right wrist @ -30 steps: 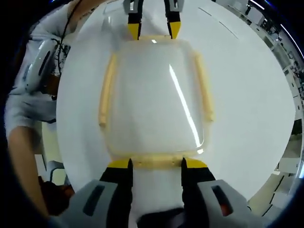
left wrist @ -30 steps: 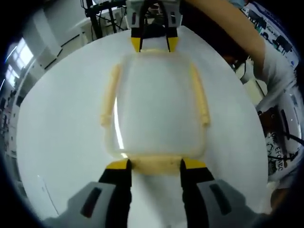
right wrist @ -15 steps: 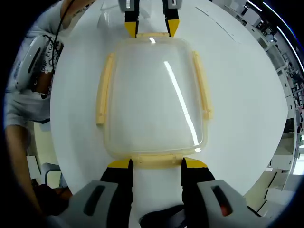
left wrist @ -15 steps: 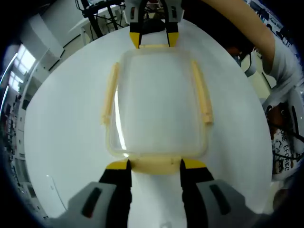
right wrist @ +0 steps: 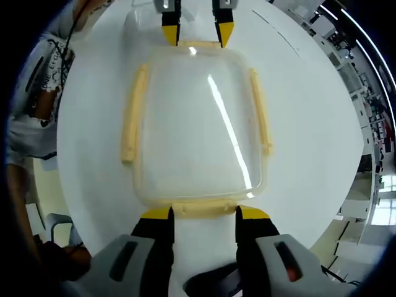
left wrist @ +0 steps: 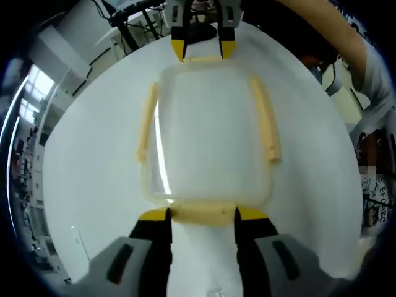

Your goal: Snap each plastic latch of the storage box into its locked position after aligning the lid with the box until every specified latch is closed and the lid sits flush.

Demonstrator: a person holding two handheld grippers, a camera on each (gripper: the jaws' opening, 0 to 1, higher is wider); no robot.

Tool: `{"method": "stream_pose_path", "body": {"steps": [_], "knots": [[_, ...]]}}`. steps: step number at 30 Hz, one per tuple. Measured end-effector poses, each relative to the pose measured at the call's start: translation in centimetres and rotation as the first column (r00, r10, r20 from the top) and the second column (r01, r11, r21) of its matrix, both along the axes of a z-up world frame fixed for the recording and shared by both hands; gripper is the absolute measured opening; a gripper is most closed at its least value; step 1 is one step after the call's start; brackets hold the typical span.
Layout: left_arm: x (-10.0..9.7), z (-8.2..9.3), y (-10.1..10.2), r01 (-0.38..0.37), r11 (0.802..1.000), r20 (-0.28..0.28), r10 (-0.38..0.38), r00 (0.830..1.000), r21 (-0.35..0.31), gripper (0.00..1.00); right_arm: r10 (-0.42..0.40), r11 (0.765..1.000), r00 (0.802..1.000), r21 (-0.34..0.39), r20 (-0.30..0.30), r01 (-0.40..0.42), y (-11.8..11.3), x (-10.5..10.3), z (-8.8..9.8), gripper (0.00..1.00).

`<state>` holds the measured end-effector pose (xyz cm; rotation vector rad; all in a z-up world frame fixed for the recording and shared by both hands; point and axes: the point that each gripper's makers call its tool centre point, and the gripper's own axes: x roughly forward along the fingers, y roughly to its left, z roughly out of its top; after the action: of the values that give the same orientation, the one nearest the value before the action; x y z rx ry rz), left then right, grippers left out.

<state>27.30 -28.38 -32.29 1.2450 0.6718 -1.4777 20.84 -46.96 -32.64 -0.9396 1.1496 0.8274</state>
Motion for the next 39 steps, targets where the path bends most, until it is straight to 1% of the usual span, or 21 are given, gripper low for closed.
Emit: {"method": "stream_pose_path", "body": {"steps": [4, 7, 8, 9, 10, 11, 12, 13, 14, 15, 22, 25, 27, 28, 29, 30, 32, 34, 35, 36, 39], "knots": [[0.0, 0.1, 0.0, -0.015, 1.000, 0.042, 0.015, 0.999, -0.001, 0.38, 0.001, 1.000, 1.000, -0.008, 0.013, -0.001, -0.1, 0.0, 0.0, 0.37], [0.0, 0.1, 0.1, -0.021, 1.000, 0.054, 0.020, 0.998, 0.006, 0.38, 0.010, 1.000, 1.000, -0.029, 0.022, -0.009, 0.1, 0.0, 0.0, 0.37], [0.0, 0.1, 0.2, -0.025, 1.000, 0.051, 0.024, 0.998, 0.011, 0.38, 0.013, 0.999, 1.000, -0.034, 0.023, -0.012, 0.1, 0.0, 0.0, 0.30], [0.0, 0.0, 0.2, -0.032, 0.999, 0.046, 0.031, 0.998, 0.014, 0.38, 0.013, 0.998, 1.000, -0.065, -0.019, -0.014, -0.5, -0.7, 0.0, 0.08], [0.3, 0.0, 0.4, -0.123, 0.992, 0.019, 0.122, 0.992, 0.009, 0.38, -0.016, 0.999, 0.997, -0.027, 0.079, 0.018, -0.4, 1.1, 0.4, 0.00], [0.9, 0.0, 0.4, -0.100, 0.995, 0.040, 0.100, 0.994, 0.000, 0.37, -0.007, 1.000, 0.996, 0.020, 0.083, 0.006, 0.2, 1.0, 0.7, 0.00], [0.9, 0.0, 0.7, -0.091, 0.996, 0.028, 0.091, 0.995, 0.003, 0.38, 0.000, 1.000, 0.999, 0.029, 0.043, -0.001, 0.3, 0.2, 0.4, 0.00], [0.7, 0.0, 0.9, -0.089, 0.996, -0.001, 0.089, 0.996, 0.006, 0.38, 0.004, 0.999, 0.999, 0.037, 0.038, -0.006, 0.4, 0.2, 0.7, 0.00], [0.8, 0.0, 1.0, -0.080, 0.997, 0.003, 0.080, 0.997, -0.004, 0.38, -0.009, 0.999, 0.999, 0.038, 0.039, 0.008, 0.3, 0.3, 0.7, 0.00], [0.8, 0.0, 1.1, -0.085, 0.996, -0.015, 0.085, 0.996, -0.008, 0.38, -0.011, 0.999, 0.999, 0.047, 0.043, 0.009, 0.5, 0.4, 0.7, 0.00], [0.7, -0.1, 1.3, -0.082, 0.997, -0.037, 0.082, 0.996, -0.003, 0.38, -0.027, 0.994, 0.997, 0.105, 0.075, 0.019, 0.9, 0.8, 0.8, 0.00], [0.7, -0.1, 1.4, -0.076, 0.997, -0.042, 0.076, 0.996, -0.002, 0.38, -0.027, 0.993, 0.998, 0.119, 0.059, 0.020, 1.2, 0.4, 0.8, 0.04], [0.6, -0.1, 1.4, -0.067, 0.998, -0.040, 0.067, 0.997, 0.003, 0.38, -0.023, 0.992, 0.999, 0.122, 0.039, 0.018, 1.5, 0.2, 0.6, 0.13], [0.6, -0.1, 1.4, -0.064, 0.998, -0.040, 0.065, 0.997, 0.004, 0.38, -0.030, 0.993, 0.999, 0.113, 0.034, 0.026, 1.4, 0.2, 0.5, 0.14], [0.6, -0.1, 1.4, -0.056, 0.998, -0.041, 0.056, 0.998, 0.005, 0.38, -0.021, 0.994, 0.999, 0.112, 0.040, 0.017, 1.3, 0.3, 0.4, 0.18], [0.5, -0.1, 1.4, -0.038, 0.999, -0.042, 0.038, 0.998, 0.005, 0.38, -0.026, 0.995, 0.999, 0.098, 0.048, 0.021, 1.1, 0.8, 0.2, 0.25], [0.4, -0.1, 1.4, -0.027, 1.000, -0.044, 0.027, 0.999, 0.007, 0.38, -0.029, 0.997, 0.999, 0.075, 0.041, 0.026, 0.5, 0.9, 0.1, 0.28], [0.5, -0.1, 1.5, -0.024, 1.000, -0.052, 0.024, 0.998, 0.010, 0.38, -0.016, 0.995, 1.000, 0.103, 0.027, 0.013, 0.7, 0.9, 0.0, 0.29], [0.5, -0.1, 1.5, -0.021, 1.000, -0.055, 0.022, 0.998, 0.009, 0.38, -0.016, 0.989, 0.999, 0.151, 0.032, 0.011, 1.2, 1.0, 0.1, 0.33], [0.5, -0.1, 1.5, -0.019, 1.000, -0.057, 0.019, 0.998, 0.008, 0.38, -0.017, 0.985, 0.999, 0.170, 0.033, 0.011, 1.4, 1.2, 0.2, 0.37], [0.5, -0.1, 1.6, -0.008, 1.000, -0.060, 0.008, 0.998, 0.003, 0.38, 0.003, 0.982, 0.999, 0.186, 0.031, -0.009, 1.6, 1.5, 0.2, 0.43]]}}
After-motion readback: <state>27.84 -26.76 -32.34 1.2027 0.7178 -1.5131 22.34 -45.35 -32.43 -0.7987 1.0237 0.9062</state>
